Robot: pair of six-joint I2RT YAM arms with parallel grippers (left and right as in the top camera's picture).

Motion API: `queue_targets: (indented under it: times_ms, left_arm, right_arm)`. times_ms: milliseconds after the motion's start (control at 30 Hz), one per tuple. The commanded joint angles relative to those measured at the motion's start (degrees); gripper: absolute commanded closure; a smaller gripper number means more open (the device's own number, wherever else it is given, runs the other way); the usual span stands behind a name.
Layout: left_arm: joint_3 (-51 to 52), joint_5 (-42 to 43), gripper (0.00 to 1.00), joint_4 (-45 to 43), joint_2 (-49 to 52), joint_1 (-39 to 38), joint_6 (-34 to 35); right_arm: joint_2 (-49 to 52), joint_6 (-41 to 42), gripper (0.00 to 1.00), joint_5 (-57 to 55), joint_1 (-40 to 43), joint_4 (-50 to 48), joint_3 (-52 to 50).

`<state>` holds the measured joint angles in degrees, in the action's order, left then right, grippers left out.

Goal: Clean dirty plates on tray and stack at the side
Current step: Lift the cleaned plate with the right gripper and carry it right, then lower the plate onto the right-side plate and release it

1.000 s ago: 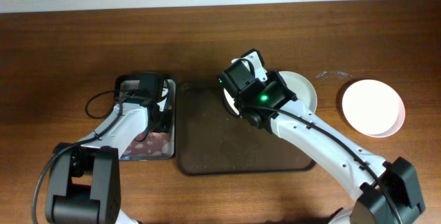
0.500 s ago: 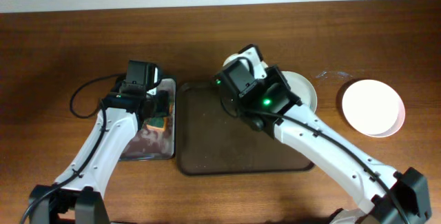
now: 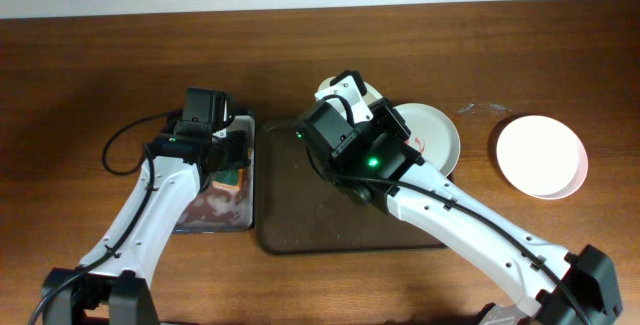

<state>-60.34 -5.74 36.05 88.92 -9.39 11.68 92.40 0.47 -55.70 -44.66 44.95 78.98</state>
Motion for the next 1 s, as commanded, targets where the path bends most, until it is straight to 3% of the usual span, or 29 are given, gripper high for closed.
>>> queue_targets:
  times_ms: [0,200,433,633,967]
  left_arm:
    - [-1.0,1.1,0.32,0.1,-1.2,0.3,0.7]
    - [-1.0,1.1,0.31,1.3,-1.2,0.3,0.7]
    - [-1.0,1.0,0.29,1.4,-1.2,0.3,0.7]
    - [-1.0,1.0,0.29,1.4,-1.2,0.3,0.7]
    - [-1.0,1.0,0.29,2.2,-1.2,0.3,0.7]
  right_arm:
    - [-1.5,6.2,0.96,-0.4,1.4,-0.2,1.7]
    - [-1.5,17.1,0.96,24.7,17.1,3.1,1.7]
    - [-1.3,20.0,0.96,51.1,48.4,6.4,1.7]
    - [2.6,20.0,0.96,53.0,70.2,9.5,1.0]
    - [6.6,20.0,0.96,55.9,81.8,10.2,1.0]
